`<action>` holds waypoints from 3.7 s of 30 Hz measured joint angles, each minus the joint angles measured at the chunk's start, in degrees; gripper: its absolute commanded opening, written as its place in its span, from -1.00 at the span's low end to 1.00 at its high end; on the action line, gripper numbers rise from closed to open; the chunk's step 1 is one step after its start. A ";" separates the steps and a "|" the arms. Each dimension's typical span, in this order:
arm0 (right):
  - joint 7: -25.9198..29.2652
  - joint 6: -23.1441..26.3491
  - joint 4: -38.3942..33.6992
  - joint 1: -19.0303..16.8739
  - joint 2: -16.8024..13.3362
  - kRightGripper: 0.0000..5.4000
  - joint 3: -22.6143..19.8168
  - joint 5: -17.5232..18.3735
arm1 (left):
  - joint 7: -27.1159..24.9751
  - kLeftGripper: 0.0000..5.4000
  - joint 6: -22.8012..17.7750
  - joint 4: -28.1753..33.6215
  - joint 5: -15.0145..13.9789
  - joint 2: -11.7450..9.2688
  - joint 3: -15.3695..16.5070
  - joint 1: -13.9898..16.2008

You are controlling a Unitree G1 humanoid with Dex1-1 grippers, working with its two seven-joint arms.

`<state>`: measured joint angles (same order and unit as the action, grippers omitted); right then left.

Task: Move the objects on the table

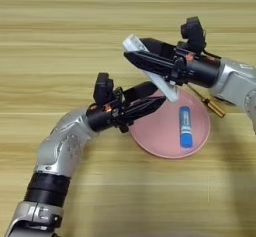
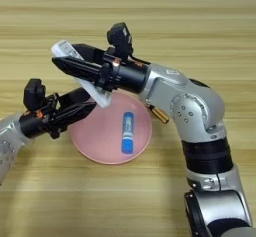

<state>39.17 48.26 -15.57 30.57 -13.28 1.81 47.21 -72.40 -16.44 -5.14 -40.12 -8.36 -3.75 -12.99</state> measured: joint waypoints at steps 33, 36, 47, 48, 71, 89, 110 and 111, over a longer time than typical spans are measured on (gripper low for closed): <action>-0.31 -1.11 -2.29 -2.91 2.23 0.08 4.26 -0.70 | -1.89 0.10 -1.38 0.39 -1.02 0.42 -0.17 0.16; -0.75 -0.62 -2.58 -2.90 2.14 0.08 3.80 0.11 | -2.21 0.10 -1.32 0.18 -1.00 0.42 -0.23 0.05; -1.29 -0.05 -2.99 -2.87 1.72 0.08 2.86 1.31 | -2.84 0.09 -1.12 -0.54 -0.97 0.41 -0.62 -0.67; -1.28 -0.05 -2.99 -2.88 1.70 0.08 2.86 1.31 | -2.84 0.09 -1.10 -0.56 -0.95 0.42 -0.62 -0.68; -1.01 -0.40 -3.13 -2.22 1.41 0.86 3.01 1.34 | -2.69 0.07 -0.60 -1.54 -0.30 0.37 -0.80 -0.62; -5.45 -13.87 -4.91 0.21 2.92 1.00 -6.24 -1.34 | -0.72 0.07 3.33 -6.67 3.98 0.39 -0.80 -1.73; -28.25 -61.16 20.31 -3.81 -0.49 1.00 -6.68 -48.89 | 3.11 0.07 9.78 -9.62 10.58 -0.69 -0.62 -2.76; -29.85 -63.06 22.52 -3.86 -0.85 1.00 -6.82 -50.44 | 3.28 0.07 10.11 -9.73 10.65 -0.87 -0.40 -2.91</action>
<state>9.32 -14.81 6.95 26.72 -14.13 -5.00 -3.23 -69.12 -6.33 -14.88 -29.47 -9.23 -4.15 -15.91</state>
